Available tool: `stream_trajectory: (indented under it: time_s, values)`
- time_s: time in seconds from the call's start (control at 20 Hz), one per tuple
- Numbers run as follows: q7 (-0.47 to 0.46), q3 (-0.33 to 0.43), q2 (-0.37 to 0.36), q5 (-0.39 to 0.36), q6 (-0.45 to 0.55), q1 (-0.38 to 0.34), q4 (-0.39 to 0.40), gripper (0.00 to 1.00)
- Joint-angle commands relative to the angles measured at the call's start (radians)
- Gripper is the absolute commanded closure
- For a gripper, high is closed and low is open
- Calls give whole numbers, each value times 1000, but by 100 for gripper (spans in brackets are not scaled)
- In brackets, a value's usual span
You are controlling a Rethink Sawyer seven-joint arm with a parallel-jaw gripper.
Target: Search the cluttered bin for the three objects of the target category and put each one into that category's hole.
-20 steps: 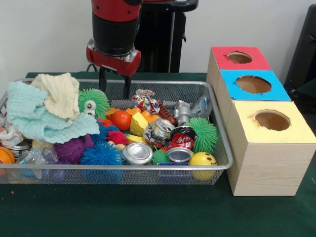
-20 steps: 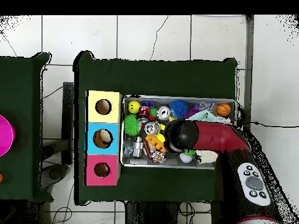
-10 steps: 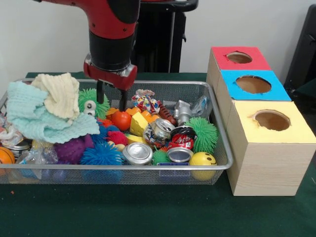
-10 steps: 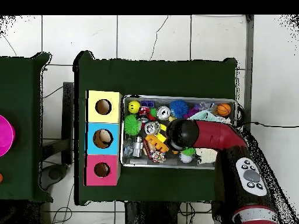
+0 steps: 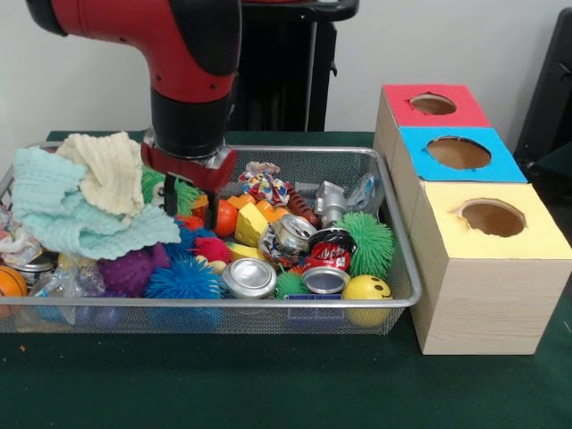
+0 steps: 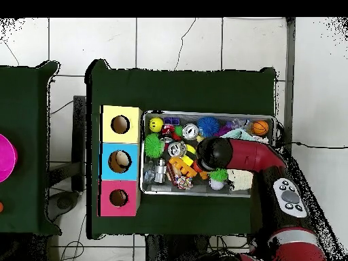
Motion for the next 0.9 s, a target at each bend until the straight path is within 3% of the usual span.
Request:
stream_trajectory:
  time_s: [0.05, 0.5, 0.9]
  values:
    - [127, 4, 142, 30, -54, -2, -113, 0]
    - [172, 2, 249, 60, -113, 17, -191, 0]
    - [186, 4, 271, 112, -133, 39, -186, 0]
